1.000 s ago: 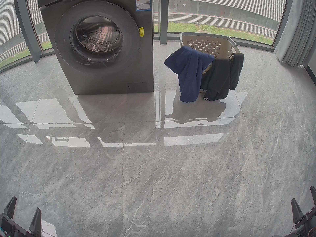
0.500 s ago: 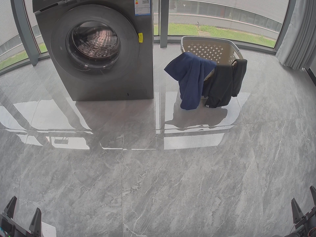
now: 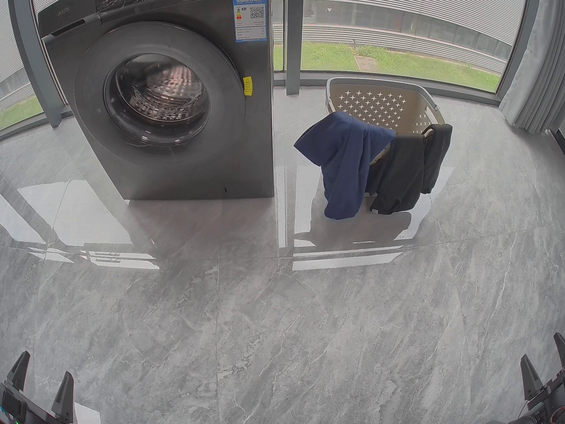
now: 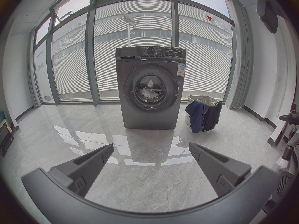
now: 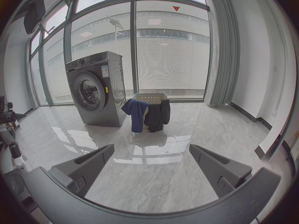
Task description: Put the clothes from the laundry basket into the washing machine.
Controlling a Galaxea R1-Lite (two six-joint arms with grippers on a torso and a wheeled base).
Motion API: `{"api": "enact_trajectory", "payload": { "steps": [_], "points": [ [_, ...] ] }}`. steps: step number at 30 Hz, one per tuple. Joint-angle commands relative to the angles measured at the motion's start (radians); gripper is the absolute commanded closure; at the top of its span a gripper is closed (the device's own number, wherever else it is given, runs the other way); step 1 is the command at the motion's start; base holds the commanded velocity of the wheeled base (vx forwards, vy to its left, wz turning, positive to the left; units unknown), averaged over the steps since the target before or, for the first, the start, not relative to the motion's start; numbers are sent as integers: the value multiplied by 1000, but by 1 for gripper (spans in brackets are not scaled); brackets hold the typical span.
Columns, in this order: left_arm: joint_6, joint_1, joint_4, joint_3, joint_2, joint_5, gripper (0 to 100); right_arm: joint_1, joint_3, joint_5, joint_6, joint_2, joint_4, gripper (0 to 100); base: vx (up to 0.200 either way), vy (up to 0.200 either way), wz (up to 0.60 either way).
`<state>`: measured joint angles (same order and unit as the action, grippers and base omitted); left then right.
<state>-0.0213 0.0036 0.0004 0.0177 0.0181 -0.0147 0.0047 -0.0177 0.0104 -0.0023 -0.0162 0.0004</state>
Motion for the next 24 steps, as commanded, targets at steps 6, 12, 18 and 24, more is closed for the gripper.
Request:
{"api": "enact_trajectory", "payload": {
  "steps": [6,12,18,24],
  "points": [
    [-2,-2,1,-15,-15,1,0,0,18,0,-2,15,0,0,100,0,0],
    [-8,-2,1,-15,-15,-1,0,1,18,0,-2,15,0,0,200,0,0],
    [-8,-2,1,-15,-15,-1,0,1,18,0,-2,16,0,0,100,0,0],
    [-8,-1,1,-15,-15,-1,0,1,18,0,-2,16,0,0,0,0,0]
  ]
}}
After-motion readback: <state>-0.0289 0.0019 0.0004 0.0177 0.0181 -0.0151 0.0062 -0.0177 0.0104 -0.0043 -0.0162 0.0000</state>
